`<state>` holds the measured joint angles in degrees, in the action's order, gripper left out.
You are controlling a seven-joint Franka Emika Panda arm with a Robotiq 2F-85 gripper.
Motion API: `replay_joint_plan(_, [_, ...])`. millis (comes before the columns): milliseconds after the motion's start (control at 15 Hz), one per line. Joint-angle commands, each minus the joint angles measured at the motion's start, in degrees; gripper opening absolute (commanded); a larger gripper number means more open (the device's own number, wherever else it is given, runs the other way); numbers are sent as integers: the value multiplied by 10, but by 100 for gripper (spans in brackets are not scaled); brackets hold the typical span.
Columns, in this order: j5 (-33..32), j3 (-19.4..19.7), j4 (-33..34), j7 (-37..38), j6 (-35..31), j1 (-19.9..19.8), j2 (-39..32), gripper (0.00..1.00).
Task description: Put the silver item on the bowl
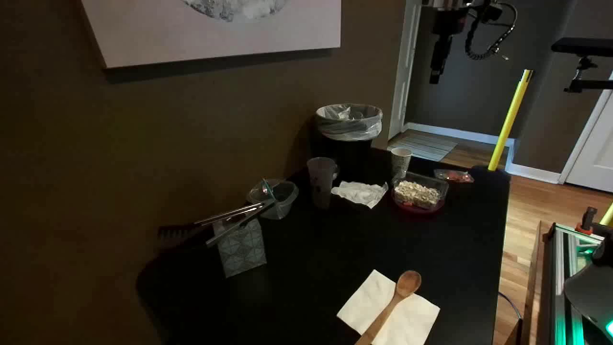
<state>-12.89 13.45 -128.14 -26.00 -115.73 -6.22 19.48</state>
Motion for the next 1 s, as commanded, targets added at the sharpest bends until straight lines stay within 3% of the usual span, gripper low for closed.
replay_joint_plan(0, [2,-3,1,-1,1,-3,-1,100])
replay_joint_plan(467, [2,-12,-2,-32,-11,12,-1,100])
replay_joint_plan(933, [34,-67,-37,-125,-14,88,10,100])
